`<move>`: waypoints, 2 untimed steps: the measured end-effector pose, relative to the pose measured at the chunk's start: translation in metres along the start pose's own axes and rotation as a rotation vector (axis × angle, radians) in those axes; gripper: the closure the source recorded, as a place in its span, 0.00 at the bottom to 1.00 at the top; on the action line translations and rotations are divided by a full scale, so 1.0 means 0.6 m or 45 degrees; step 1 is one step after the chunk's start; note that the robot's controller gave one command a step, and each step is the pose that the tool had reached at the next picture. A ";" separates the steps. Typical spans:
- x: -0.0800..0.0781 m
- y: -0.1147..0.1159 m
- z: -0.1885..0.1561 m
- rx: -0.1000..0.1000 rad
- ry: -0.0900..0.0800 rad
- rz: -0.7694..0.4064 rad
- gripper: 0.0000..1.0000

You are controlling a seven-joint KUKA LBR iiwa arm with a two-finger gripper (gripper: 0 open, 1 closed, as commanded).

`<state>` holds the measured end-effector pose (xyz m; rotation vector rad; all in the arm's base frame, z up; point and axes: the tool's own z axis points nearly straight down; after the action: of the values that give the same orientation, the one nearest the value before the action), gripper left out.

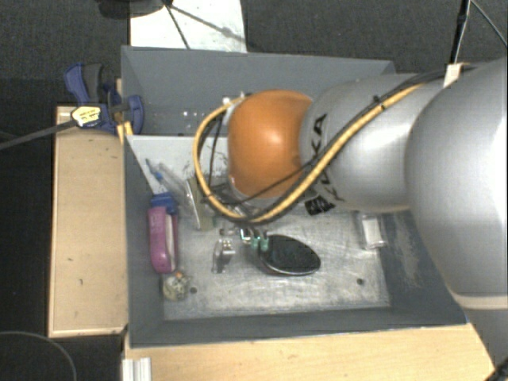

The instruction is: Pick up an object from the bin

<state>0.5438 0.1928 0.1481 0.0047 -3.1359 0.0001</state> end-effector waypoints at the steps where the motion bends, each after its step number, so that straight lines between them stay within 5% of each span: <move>1: -0.021 -0.122 0.130 -0.005 -0.016 0.091 0.00; 2: 0.098 -0.280 0.103 0.005 -0.005 0.106 0.00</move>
Offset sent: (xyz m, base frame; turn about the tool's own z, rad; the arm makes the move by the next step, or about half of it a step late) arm 0.0099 -0.0709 -0.0781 0.0636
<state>0.4851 0.0249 0.0867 -0.1254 -3.1370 0.0063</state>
